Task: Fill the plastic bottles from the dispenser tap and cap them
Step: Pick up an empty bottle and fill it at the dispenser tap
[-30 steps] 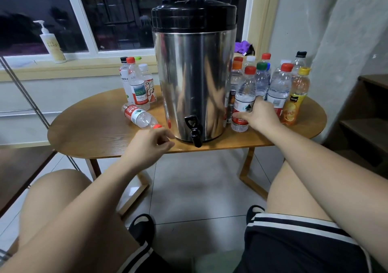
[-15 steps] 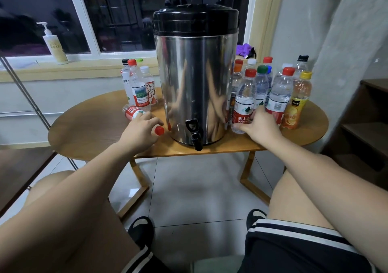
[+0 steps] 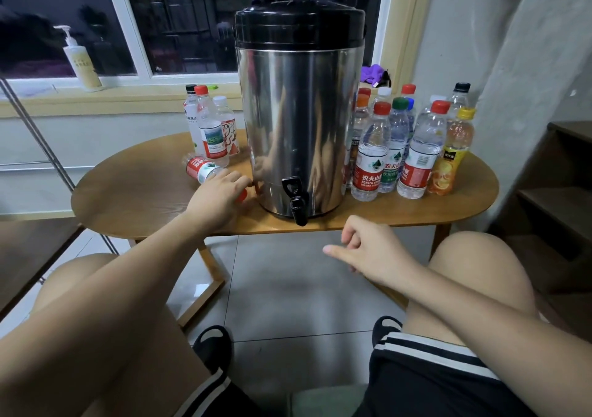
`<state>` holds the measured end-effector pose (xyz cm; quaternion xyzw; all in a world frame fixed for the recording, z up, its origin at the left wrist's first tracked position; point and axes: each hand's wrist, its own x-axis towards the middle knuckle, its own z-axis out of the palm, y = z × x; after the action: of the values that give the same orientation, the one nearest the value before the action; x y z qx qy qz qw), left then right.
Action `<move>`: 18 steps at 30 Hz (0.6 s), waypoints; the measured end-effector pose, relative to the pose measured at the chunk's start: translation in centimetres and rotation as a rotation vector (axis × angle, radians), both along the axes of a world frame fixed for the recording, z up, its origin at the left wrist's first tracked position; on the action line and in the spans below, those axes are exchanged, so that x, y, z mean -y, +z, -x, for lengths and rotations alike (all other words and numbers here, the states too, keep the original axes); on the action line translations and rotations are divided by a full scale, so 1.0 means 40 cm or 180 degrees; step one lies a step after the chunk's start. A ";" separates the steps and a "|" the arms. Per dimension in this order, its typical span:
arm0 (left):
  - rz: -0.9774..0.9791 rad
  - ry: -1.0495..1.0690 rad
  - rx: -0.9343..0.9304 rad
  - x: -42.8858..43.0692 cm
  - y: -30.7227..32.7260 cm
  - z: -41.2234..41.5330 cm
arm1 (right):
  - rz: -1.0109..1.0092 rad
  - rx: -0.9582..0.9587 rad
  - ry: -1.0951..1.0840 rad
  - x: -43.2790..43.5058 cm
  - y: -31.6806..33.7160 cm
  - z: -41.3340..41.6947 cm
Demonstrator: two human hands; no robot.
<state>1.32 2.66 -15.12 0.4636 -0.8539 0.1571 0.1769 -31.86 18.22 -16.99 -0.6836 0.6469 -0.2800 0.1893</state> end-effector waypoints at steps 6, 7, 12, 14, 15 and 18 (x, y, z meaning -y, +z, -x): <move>0.0354 -0.0093 -0.0317 -0.048 0.058 -0.006 | -0.0236 0.0017 0.0503 -0.020 -0.015 -0.055; 0.0426 -0.0101 -0.0362 -0.066 0.072 -0.004 | -0.0237 0.0079 0.0575 -0.018 -0.013 -0.062; 0.0597 -0.0234 -0.0737 -0.162 0.150 0.003 | -0.0020 0.0327 0.0731 -0.015 -0.011 -0.104; 0.0522 -0.0304 -0.1176 -0.203 0.180 0.001 | 0.0041 0.0510 0.0728 -0.013 -0.016 -0.119; 0.0516 -0.0308 -0.1365 -0.222 0.194 -0.001 | 0.0040 0.0601 0.0725 -0.012 -0.016 -0.125; 0.0520 -0.0238 -0.1746 -0.274 0.225 -0.007 | -0.0042 0.0758 0.0805 -0.009 -0.016 -0.134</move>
<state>1.59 13.62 -6.11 0.4412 -0.7752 0.0875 0.4437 -26.52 18.58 -17.63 -0.7202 0.5305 -0.3288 0.3028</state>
